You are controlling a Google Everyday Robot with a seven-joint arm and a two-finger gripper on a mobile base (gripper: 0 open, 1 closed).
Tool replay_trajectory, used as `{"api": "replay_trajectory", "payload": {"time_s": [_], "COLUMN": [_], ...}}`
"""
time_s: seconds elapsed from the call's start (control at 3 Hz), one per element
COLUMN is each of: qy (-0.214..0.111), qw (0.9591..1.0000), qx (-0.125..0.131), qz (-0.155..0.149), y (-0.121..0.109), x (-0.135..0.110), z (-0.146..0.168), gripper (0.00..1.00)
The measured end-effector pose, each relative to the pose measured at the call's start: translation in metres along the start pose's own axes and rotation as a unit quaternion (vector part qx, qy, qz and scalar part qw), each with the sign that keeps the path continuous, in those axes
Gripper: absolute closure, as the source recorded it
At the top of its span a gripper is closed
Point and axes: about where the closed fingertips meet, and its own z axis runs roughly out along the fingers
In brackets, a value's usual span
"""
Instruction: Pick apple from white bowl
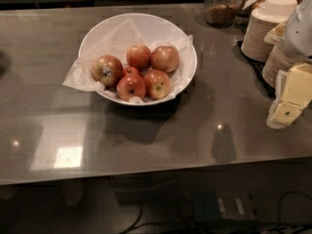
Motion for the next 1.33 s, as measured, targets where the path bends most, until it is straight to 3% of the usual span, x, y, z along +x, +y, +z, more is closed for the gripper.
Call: {"api": "replay_trajectory", "payload": {"time_s": [0.33,0.67,1.0,1.33], "qy": [0.000,-0.032,-0.084,-0.144], "qw": [1.0000,0.9994,0.9963,0.9893], "qx": [0.000,0.005,0.008,0.003], "qz": [0.000,0.010,0.016,0.022], "y": [0.000,-0.008,-0.025,-0.045], "x": [0.000,-0.017,-0.051,-0.085], "z": [0.000,0.009,0.021,0.031], "gripper": [0.00,0.00,0.00,0.00]}}
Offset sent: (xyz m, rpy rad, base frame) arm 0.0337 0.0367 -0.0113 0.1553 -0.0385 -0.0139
